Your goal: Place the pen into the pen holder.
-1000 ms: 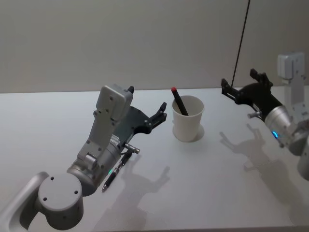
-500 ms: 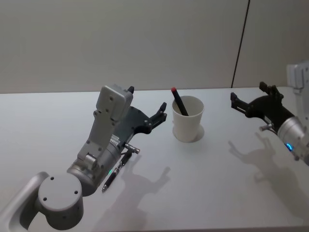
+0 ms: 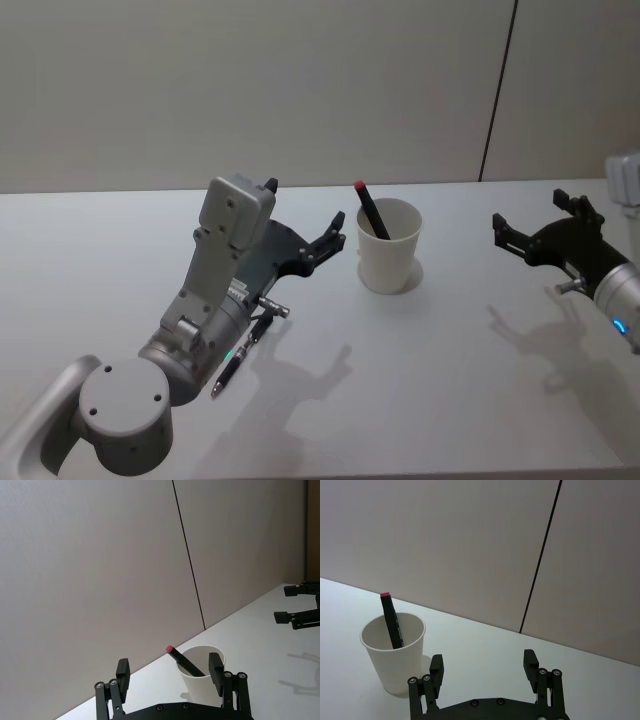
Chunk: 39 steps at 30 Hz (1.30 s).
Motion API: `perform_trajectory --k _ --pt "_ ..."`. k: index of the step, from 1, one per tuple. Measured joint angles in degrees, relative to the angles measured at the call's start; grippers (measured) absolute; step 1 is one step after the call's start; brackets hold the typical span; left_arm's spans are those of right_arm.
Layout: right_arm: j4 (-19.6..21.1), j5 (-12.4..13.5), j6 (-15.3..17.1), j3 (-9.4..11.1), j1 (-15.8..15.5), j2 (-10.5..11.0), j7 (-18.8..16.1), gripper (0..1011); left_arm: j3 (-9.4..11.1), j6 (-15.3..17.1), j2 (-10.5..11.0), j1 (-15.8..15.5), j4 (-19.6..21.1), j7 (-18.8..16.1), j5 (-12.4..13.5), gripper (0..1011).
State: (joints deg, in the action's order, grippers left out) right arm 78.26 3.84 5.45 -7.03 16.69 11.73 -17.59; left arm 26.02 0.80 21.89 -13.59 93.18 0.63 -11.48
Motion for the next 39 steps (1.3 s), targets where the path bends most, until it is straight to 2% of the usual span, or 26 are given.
perform_trajectory --k 18,30,39 --pt "2.0 -0.3 0.4 0.3 -1.8 0.9 0.0 1001 0.0 0.5 0.0 0.0 0.1 0.1 0.0 1003" --pt "2.3 -0.3 0.5 0.4 -2.1 1.0 0.0 1001 -0.5 6.6 1.0 1.1 2.7 -0.1 -1.0 1003" --pt "2.4 -0.4 0.5 0.4 -2.2 1.1 0.0 1001 -1.3 12.6 2.5 3.2 5.7 -1.7 -4.2 1003"
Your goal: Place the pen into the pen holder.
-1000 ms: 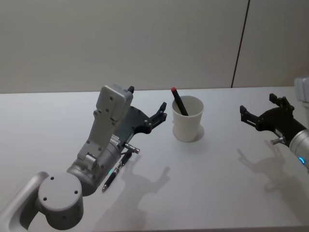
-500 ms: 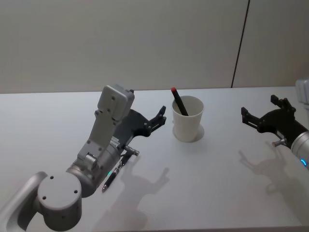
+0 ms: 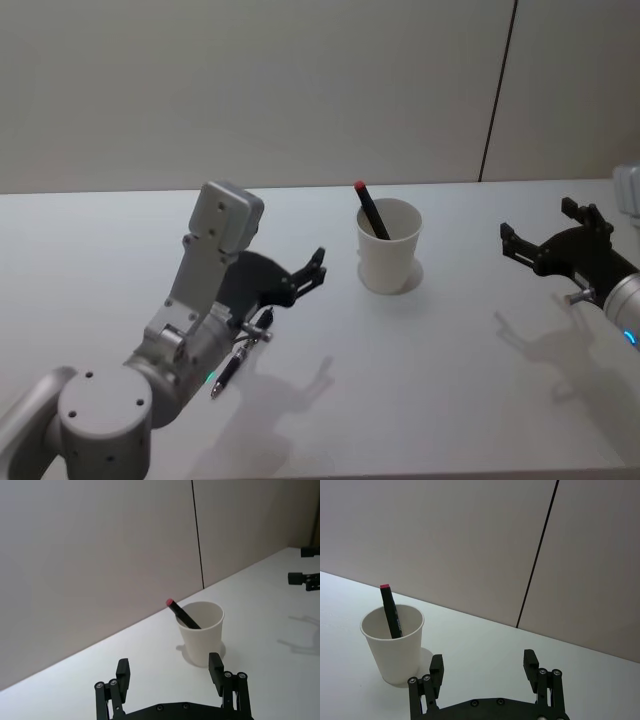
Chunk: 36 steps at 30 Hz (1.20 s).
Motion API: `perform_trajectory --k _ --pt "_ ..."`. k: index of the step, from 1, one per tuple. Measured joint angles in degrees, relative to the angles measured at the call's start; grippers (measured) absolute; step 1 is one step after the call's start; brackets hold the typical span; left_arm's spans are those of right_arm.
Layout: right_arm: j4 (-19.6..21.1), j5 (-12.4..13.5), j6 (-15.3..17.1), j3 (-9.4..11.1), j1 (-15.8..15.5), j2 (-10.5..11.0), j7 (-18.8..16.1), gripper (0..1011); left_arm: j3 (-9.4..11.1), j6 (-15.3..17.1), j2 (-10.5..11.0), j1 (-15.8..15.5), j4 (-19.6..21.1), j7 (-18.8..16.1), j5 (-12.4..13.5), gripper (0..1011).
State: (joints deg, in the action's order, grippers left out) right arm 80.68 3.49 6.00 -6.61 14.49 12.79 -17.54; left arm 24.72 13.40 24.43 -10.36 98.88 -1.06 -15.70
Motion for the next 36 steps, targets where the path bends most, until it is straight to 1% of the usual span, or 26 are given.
perform_trajectory --k 3,4,7,17,26,30,36 --pt "0.0 0.0 0.0 0.0 0.0 0.0 0.0 1001 -0.3 2.1 0.7 1.0 1.1 -0.9 -1.6 1003" --pt "0.0 0.0 0.0 0.0 0.0 0.0 0.0 1001 -0.3 2.1 0.7 1.0 1.1 -0.9 -1.6 1003" --pt "0.0 0.0 0.0 0.0 0.0 0.0 0.0 1001 -0.6 4.0 1.2 2.0 1.7 -1.9 -3.0 1003" --pt "0.1 0.0 0.0 0.0 -0.1 0.1 0.0 1001 -0.9 7.7 1.4 3.5 1.7 -3.6 -5.6 1003" --pt "0.1 0.0 0.0 0.0 -0.1 0.1 0.0 1001 -1.0 10.5 0.7 3.5 0.0 -3.7 -6.7 1003" --pt "0.1 0.0 0.0 0.0 -0.1 0.1 0.0 1001 -1.1 12.0 0.4 3.0 -1.2 -2.7 -6.8 1003" --pt "0.1 0.0 0.0 0.0 -0.1 0.1 0.0 1001 -1.2 12.9 0.1 2.4 -2.8 -1.1 -6.5 1003"
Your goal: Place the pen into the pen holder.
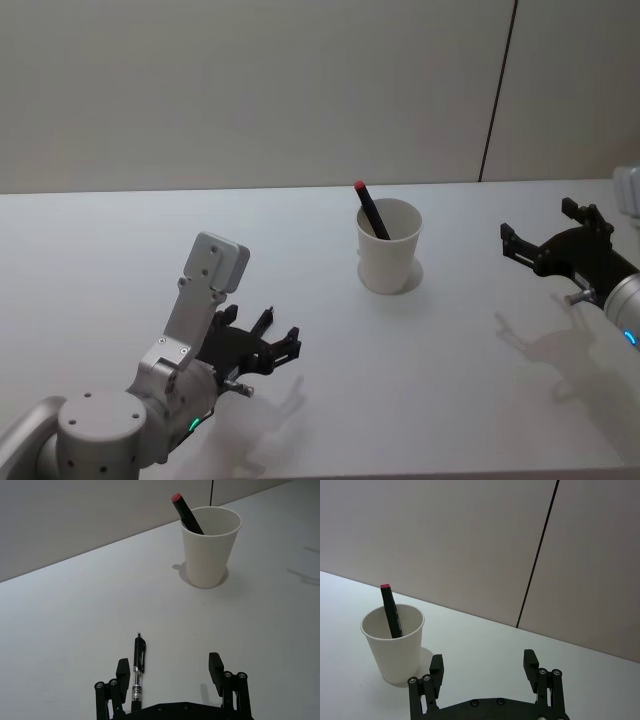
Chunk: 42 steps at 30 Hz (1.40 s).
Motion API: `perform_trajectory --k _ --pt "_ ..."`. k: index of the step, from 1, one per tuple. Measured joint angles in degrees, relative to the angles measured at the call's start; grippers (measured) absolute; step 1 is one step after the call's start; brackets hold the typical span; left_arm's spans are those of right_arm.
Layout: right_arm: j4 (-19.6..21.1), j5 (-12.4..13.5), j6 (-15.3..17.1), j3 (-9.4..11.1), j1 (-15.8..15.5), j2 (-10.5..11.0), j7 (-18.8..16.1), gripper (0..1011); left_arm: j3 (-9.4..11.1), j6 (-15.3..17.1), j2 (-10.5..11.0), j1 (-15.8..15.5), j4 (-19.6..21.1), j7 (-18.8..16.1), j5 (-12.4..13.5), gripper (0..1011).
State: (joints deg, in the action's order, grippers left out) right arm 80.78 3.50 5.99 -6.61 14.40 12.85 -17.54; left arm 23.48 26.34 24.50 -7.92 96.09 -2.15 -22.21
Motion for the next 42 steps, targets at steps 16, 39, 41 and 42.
perform_trajectory --k 16,39,41,42 --pt "0.0 0.0 0.0 0.0 0.0 0.0 0.0 1001 -1.3 -1.2 1.0 -0.7 -3.4 5.4 0.7 1003" --pt "0.0 0.0 0.0 0.0 0.0 0.0 0.0 1001 -2.3 0.1 2.3 -0.9 -6.2 10.7 1.6 1003" --pt "0.0 0.0 0.0 0.0 0.0 0.0 0.0 1001 -2.4 0.3 2.3 -1.0 -6.4 11.0 1.7 1003" --pt "0.0 0.0 0.0 0.0 0.0 0.0 0.0 1001 -2.4 0.4 2.3 -1.1 -6.7 11.3 1.8 1003"
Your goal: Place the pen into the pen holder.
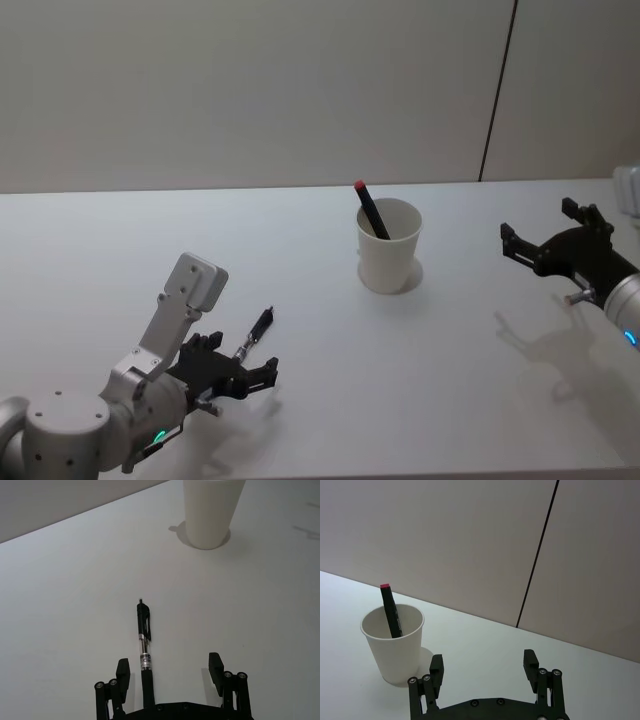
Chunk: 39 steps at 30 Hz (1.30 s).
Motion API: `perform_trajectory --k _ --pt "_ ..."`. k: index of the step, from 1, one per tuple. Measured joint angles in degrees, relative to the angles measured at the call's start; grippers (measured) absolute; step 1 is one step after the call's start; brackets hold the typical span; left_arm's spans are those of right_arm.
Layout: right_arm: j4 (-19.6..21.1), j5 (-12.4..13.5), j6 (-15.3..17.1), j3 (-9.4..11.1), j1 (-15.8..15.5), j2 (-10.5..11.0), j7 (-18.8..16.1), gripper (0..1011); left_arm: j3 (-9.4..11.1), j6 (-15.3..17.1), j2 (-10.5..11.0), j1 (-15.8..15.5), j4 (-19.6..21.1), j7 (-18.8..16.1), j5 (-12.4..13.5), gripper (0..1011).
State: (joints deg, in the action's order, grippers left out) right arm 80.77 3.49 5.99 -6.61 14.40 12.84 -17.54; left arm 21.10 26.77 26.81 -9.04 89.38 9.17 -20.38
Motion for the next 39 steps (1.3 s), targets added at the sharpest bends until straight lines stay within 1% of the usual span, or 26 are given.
perform_trajectory --k 19,39 --pt "0.0 0.0 0.0 0.0 0.0 0.0 0.0 1001 -0.4 0.5 -0.1 -1.1 -2.7 2.7 1.1 1003" --pt "0.0 0.0 0.0 0.0 0.0 0.0 0.0 1001 -0.8 0.0 -0.3 -2.0 -4.9 4.3 2.1 1003"
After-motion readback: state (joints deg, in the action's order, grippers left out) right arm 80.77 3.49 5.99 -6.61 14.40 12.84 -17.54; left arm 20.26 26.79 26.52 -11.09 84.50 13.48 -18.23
